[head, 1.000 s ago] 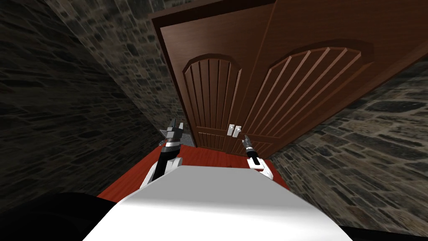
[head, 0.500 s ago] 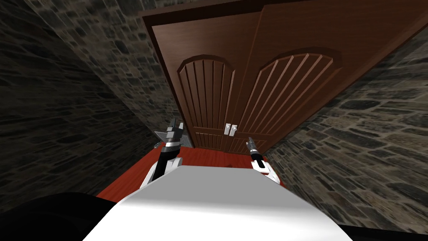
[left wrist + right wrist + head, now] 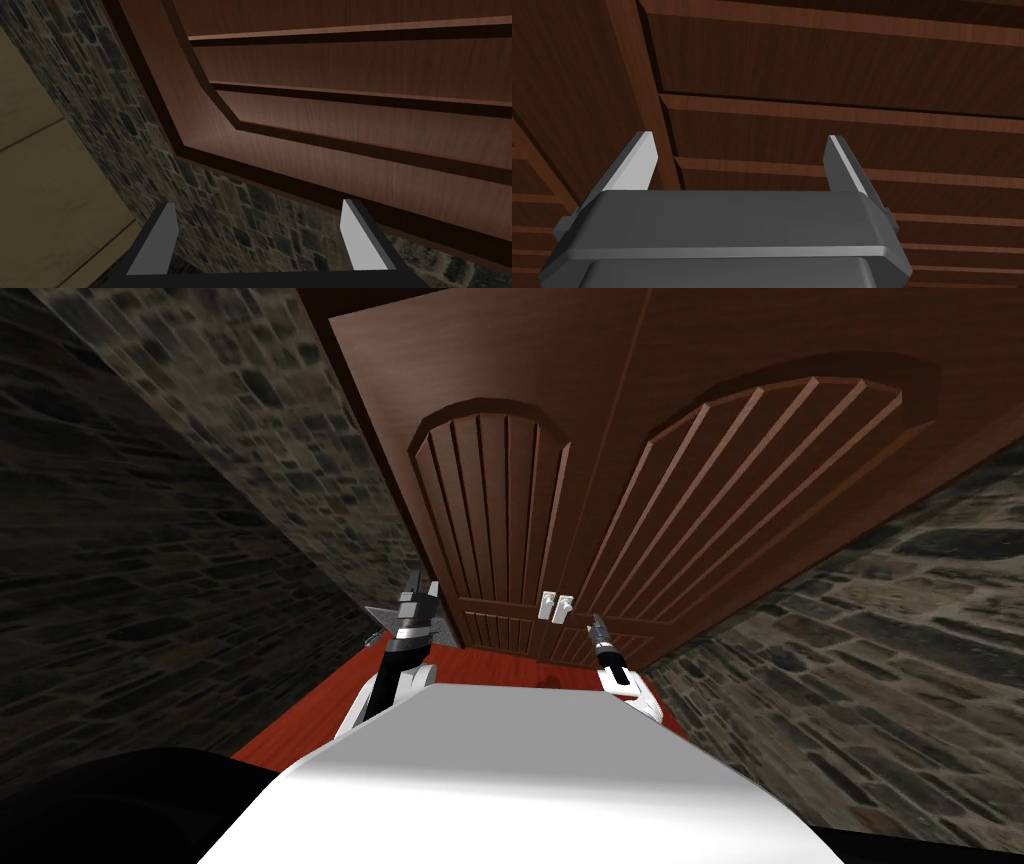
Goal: Pull the door open
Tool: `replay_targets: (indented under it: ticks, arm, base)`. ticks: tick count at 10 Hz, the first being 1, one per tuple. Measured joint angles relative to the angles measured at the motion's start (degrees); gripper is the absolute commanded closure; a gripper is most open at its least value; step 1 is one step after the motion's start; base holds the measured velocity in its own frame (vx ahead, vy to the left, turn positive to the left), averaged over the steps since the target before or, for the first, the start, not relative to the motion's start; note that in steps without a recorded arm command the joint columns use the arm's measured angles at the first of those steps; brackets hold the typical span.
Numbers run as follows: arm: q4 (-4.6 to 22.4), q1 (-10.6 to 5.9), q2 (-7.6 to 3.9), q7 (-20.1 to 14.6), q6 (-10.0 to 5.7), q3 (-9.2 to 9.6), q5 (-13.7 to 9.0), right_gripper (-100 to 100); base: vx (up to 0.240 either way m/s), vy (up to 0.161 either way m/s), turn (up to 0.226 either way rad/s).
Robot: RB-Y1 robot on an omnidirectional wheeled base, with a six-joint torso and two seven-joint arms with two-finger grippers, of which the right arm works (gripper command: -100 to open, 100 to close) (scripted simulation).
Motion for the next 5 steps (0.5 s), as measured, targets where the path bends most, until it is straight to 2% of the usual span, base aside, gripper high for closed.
replay_targets:
  ticks: [1, 2, 3, 5]
  arm:
    - [-0.6, -0.07, 0.43, 0.0, -0.23, 0.63, 0.1, -100]
    - [0.2, -1.46, 0.67, 0.0, -0.77, 1.23, 0.1, -100]
    - [0.4, -1.70, 0.71, 0.1, -0.94, 1.33, 0.1, 100]
    - [0.0, -1.82, 0.53, 0.0, -0.95, 1.12, 0.1, 100]
  base:
    - [0.221, 0.114, 0.215]
    - [0.099, 0.061, 0.047]
    - [-0.010, -0.010, -0.044]
    - [-0.031, -0.025, 0.000]
